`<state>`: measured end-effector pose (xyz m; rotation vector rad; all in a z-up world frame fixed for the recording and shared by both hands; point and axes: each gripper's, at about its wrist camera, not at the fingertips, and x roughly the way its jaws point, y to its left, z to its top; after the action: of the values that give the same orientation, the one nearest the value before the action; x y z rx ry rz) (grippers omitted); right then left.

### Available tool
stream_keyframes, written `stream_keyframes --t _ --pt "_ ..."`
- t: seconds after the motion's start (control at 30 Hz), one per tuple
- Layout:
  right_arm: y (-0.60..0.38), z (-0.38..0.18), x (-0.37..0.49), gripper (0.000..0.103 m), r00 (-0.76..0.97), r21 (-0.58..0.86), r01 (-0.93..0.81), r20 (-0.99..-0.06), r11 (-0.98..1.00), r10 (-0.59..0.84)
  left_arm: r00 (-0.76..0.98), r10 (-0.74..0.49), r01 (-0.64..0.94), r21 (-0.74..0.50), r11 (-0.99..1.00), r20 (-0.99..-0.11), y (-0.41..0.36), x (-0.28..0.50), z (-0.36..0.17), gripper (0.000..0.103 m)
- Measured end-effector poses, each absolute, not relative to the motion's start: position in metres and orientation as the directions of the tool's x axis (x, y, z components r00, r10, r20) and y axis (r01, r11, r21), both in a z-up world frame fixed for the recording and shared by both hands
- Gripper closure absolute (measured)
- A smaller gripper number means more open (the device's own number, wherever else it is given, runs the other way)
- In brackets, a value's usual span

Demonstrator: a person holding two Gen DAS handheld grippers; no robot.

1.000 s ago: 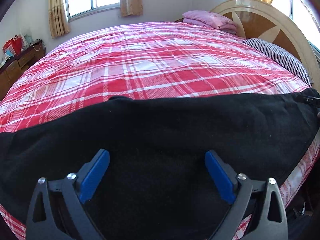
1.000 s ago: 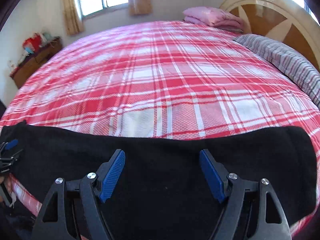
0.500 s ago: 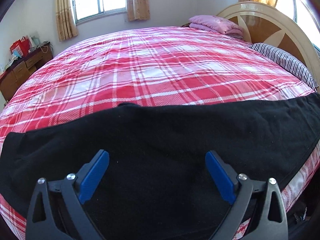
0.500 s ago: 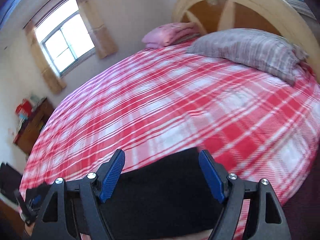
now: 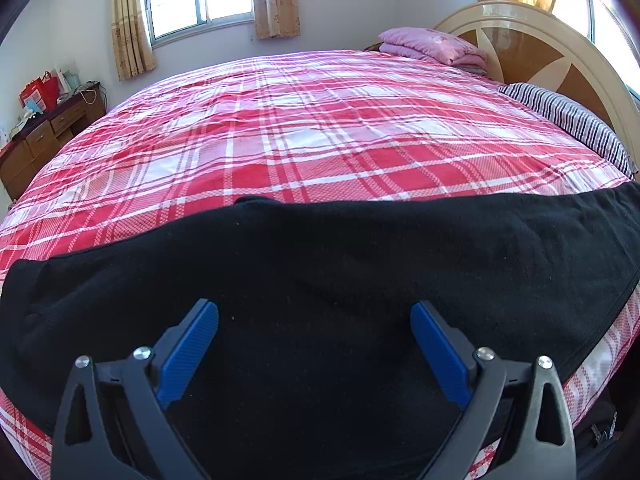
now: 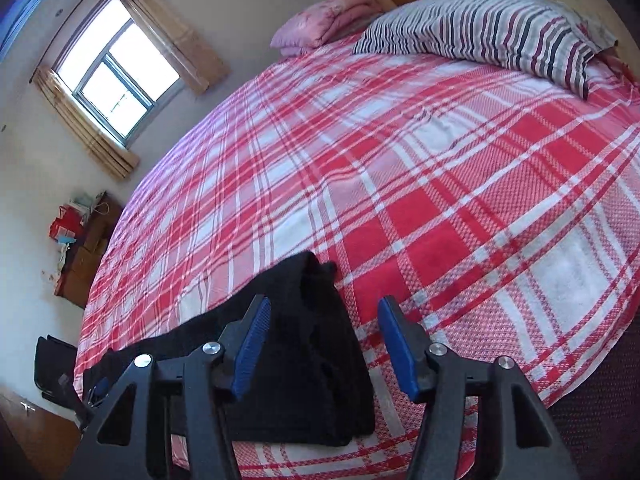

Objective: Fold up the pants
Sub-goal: 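Grasp the pants' end with the right gripper and lift it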

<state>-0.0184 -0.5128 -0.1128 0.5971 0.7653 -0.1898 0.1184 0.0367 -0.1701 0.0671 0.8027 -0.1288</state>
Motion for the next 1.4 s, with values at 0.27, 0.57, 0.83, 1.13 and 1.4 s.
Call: stream_keyframes --t 0.27,0.57,0.83,1.13,1.4 --pt "-0.518 -0.122 -0.019 0.062 0.695 0.444 0.372 -0.716 0.815 0.072 0.688 -0.089 0.141 0.013 0.990 -0.720 0.036 0.118 -0.170 0.003" --pt "-0.503 -0.122 -0.015 0.074 0.644 0.332 0.353 -0.764 0.875 0.030 0.689 -0.092 0.143 0.010 0.990 -0.719 0.036 0.118 -0.171 0.002" --pt "-0.505 -0.117 -0.017 0.091 0.686 0.424 0.325 -0.721 0.845 0.098 0.688 -0.094 0.143 0.008 0.990 -0.720 0.036 0.119 -0.172 0.002" --pt "-0.481 -0.087 -0.020 0.092 0.724 0.407 0.290 -0.685 0.867 0.080 0.687 -0.096 0.144 0.006 0.990 -0.720 0.035 0.119 -0.172 0.002" --pt "-0.443 -0.066 -0.017 0.092 0.750 0.438 0.243 -0.651 0.866 0.119 0.684 -0.103 0.144 -0.005 0.990 -0.722 0.036 0.119 -0.170 0.002"
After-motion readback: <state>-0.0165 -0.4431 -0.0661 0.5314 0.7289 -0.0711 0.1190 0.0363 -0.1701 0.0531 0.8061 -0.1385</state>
